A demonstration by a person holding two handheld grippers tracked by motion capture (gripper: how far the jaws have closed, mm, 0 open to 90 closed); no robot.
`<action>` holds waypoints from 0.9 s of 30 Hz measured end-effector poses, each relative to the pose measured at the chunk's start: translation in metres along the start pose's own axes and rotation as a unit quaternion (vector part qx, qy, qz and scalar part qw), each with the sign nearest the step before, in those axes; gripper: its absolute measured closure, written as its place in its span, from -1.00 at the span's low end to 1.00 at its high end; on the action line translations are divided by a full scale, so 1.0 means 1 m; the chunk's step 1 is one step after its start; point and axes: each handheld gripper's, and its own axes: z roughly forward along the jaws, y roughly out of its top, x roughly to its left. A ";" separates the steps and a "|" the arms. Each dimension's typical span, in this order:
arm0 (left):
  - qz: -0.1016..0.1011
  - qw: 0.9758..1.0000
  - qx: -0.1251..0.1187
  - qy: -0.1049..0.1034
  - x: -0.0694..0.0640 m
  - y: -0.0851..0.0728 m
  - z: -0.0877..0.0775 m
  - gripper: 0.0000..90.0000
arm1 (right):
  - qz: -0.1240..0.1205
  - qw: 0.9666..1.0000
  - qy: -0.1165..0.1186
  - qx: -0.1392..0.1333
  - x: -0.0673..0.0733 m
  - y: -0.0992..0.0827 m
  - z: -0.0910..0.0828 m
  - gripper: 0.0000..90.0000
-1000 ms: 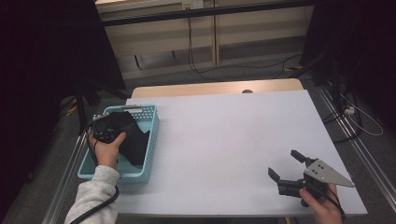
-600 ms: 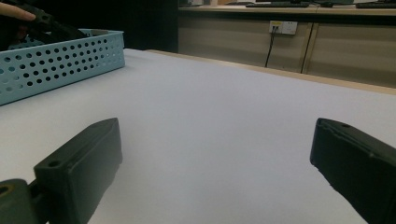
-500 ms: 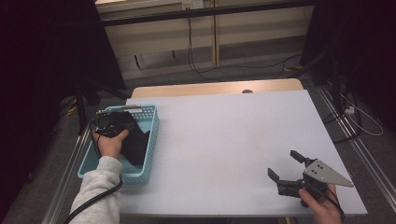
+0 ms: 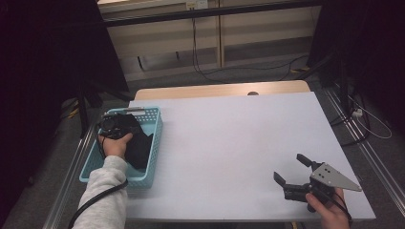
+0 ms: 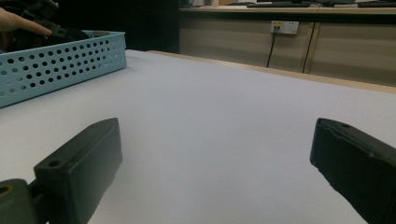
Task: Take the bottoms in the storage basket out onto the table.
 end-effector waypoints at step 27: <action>0.026 0.997 0.052 0.041 -0.009 -0.006 0.009 -0.49 | -0.002 1.000 0.002 0.001 0.000 0.000 0.000 -0.96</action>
